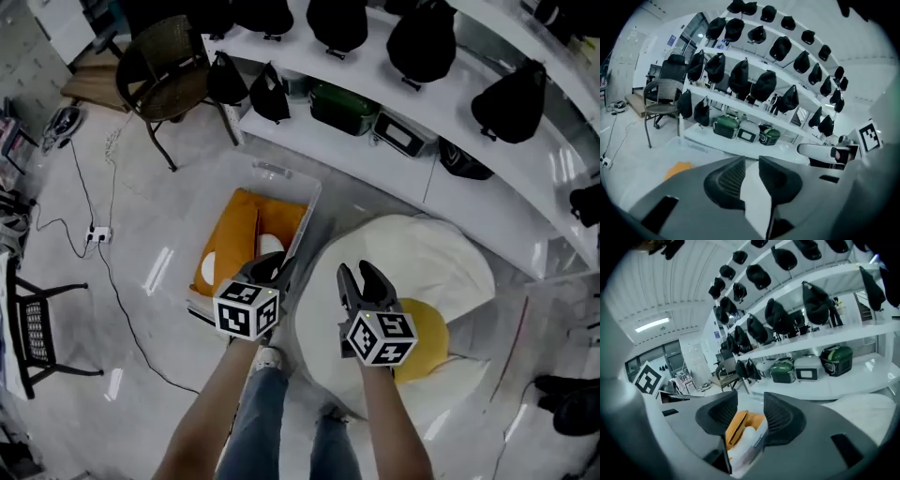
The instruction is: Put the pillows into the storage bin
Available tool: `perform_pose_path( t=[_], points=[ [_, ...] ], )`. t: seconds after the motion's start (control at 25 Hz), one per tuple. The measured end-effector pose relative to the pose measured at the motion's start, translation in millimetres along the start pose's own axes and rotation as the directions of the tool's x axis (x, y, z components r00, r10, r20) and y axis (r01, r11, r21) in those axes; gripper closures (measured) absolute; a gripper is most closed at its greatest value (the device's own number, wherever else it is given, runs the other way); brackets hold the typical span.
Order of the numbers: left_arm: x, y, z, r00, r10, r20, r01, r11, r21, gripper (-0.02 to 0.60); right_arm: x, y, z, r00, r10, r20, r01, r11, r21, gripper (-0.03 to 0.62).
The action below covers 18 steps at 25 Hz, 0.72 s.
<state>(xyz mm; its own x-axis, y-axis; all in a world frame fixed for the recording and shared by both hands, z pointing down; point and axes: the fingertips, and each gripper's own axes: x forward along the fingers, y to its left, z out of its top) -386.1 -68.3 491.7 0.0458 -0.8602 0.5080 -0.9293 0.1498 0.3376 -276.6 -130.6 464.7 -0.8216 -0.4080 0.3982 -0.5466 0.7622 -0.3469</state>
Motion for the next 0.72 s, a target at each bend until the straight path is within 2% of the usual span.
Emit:
perform_pose_path(
  t=[0.04, 0.16, 0.4, 0.56, 0.72],
  points=[
    [-3.3, -32.8, 11.6, 1.0, -0.013, 0.028, 0.012, 1.0, 0.017, 0.496, -30.5, -13.8, 16.7, 1.0, -0.004, 0.027, 0.004, 1.0, -0.001, 0.429],
    [-21.7, -131.8, 44.8, 0.994, -0.043, 0.101, 0.034, 0.995, 0.09, 0.533, -126.9, -50.2, 63.6, 0.995, -0.021, 0.099, 0.021, 1.0, -0.001, 0.479],
    [-85.2, -317.3, 98.4, 0.966, -0.135, 0.222, 0.086, 0.972, 0.218, 0.56, -325.6, -96.6, 139.4, 0.972, -0.099, 0.215, 0.115, 0.991, -0.065, 0.581],
    [-125.7, -410.3, 125.5, 0.949, -0.2, 0.242, 0.122, 0.945, 0.302, 0.56, -430.5, -112.0, 177.0, 0.943, -0.157, 0.292, 0.185, 0.98, -0.071, 0.591],
    [-162.1, -475.4, 145.1, 0.928, -0.274, 0.253, 0.175, 0.918, 0.355, 0.56, -508.1, -114.5, 201.4, 0.91, -0.217, 0.354, 0.261, 0.962, -0.081, 0.591]
  ],
)
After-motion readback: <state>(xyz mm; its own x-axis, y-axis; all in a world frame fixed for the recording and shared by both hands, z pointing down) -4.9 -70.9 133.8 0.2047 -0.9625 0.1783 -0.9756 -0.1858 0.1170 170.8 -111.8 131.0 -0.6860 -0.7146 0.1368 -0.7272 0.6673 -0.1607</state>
